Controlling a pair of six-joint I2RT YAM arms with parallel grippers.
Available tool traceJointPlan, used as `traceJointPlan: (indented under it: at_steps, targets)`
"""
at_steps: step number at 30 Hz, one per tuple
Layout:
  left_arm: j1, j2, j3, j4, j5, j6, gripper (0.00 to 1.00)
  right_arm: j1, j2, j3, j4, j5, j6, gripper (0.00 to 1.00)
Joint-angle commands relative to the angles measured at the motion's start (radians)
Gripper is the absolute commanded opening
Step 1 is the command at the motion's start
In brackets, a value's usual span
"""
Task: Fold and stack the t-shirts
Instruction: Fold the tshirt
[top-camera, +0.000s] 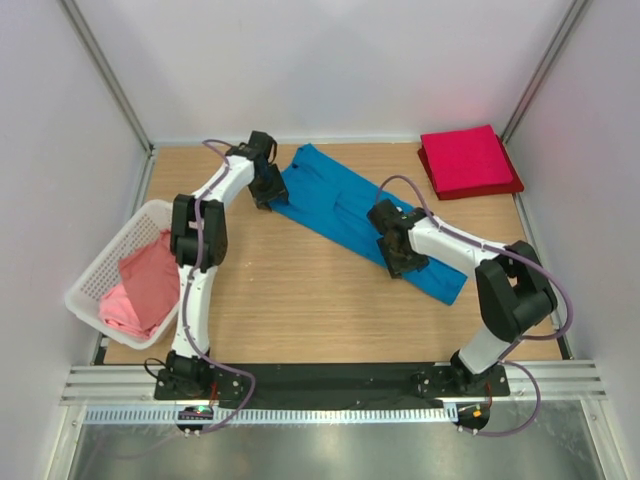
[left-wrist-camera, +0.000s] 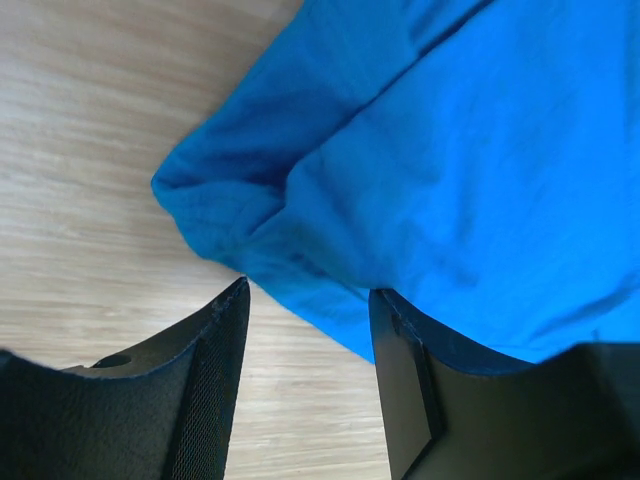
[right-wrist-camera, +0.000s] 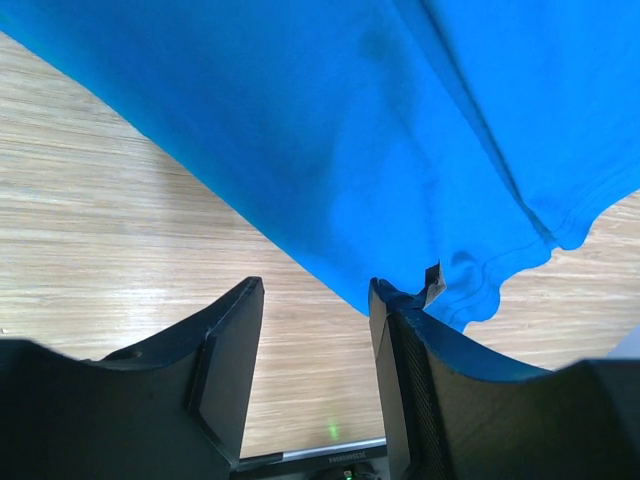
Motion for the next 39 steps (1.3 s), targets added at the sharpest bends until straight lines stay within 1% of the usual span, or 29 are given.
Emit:
traceJointPlan:
  at_steps: [1,4,7,10,11,12,13,14,15,16,17,18,19,20,24,25,26,28,29,32,33,35,36,38,39]
  targets:
    - [0.003,0.026,0.068,0.004,-0.032,-0.018,0.53,0.008,0.021,0.004,0.024,-0.017,-0.029,0.53]
    - [0.003,0.045,0.085,0.006,-0.037,-0.027,0.52,0.008,0.062,0.017,0.012,-0.011,-0.025,0.51]
    - [0.004,0.054,0.089,0.016,-0.038,-0.028,0.48,0.008,0.093,0.030,0.019,-0.030,-0.021,0.49]
    - [0.003,0.058,0.097,0.023,-0.040,-0.019,0.39,0.010,0.120,0.037,0.026,-0.028,-0.011,0.48]
    - [0.003,0.058,0.098,0.024,-0.043,-0.018,0.33,0.008,0.130,0.040,0.026,-0.030,-0.005,0.47]
    - [0.003,0.061,0.100,0.024,-0.047,-0.016,0.29,0.008,0.139,0.042,0.026,-0.034,-0.002,0.47]
    - [0.004,0.063,0.108,0.026,-0.052,-0.015,0.25,0.008,0.146,0.043,0.024,-0.039,0.008,0.43]
    - [0.003,0.071,0.114,0.023,-0.052,-0.010,0.15,0.010,0.159,0.048,0.023,-0.044,0.014,0.39]
    - [0.003,0.072,0.120,0.024,-0.052,-0.008,0.10,0.008,0.160,0.047,0.020,-0.059,0.018,0.26]
    - [0.003,0.077,0.135,0.023,-0.050,-0.008,0.06,0.010,0.157,0.048,0.012,-0.065,0.032,0.19]
    - [0.003,0.080,0.143,0.027,-0.047,-0.002,0.00,0.011,0.144,0.047,0.009,-0.068,0.041,0.14]
    - [0.004,0.087,0.155,0.024,-0.044,0.002,0.00,0.014,0.134,0.047,0.001,-0.071,0.051,0.06]
    - [0.003,0.092,0.173,0.026,-0.041,0.007,0.00,0.016,0.121,0.048,-0.011,-0.080,0.078,0.02]
    - [0.003,0.095,0.186,0.029,-0.043,0.015,0.00,0.025,0.108,0.048,-0.017,-0.090,0.090,0.01]
    - [0.007,0.104,0.230,0.027,-0.060,0.056,0.00,0.072,0.030,0.042,-0.042,-0.123,0.184,0.01]
    - [0.010,0.106,0.238,0.032,-0.060,0.062,0.00,0.088,0.025,0.048,-0.052,-0.125,0.205,0.01]
    - [0.015,0.107,0.247,0.042,-0.060,0.070,0.00,0.103,0.024,0.053,-0.057,-0.125,0.262,0.01]
    - [0.020,0.120,0.267,0.052,-0.060,0.087,0.00,0.170,0.041,0.065,-0.066,-0.128,0.319,0.01]
    - [0.026,0.127,0.293,0.056,-0.060,0.094,0.00,0.198,0.051,0.070,-0.072,-0.116,0.398,0.01]
    - [0.030,0.150,0.310,0.084,-0.044,0.120,0.00,0.290,0.107,0.106,-0.097,-0.087,0.512,0.01]
    - [0.033,0.158,0.319,0.090,-0.037,0.122,0.00,0.334,0.125,0.119,-0.102,-0.077,0.582,0.01]
    - [0.041,0.186,0.336,0.105,-0.023,0.119,0.00,0.368,0.185,0.169,-0.117,-0.085,0.646,0.01]
    - [0.049,0.196,0.359,0.107,-0.014,0.116,0.00,0.399,0.205,0.207,-0.117,-0.091,0.707,0.01]
    - [0.055,0.221,0.379,0.115,-0.009,0.105,0.00,0.421,0.269,0.253,-0.126,-0.105,0.761,0.01]
    - [0.064,0.222,0.382,0.122,0.002,0.101,0.00,0.430,0.284,0.313,-0.140,-0.111,0.788,0.02]
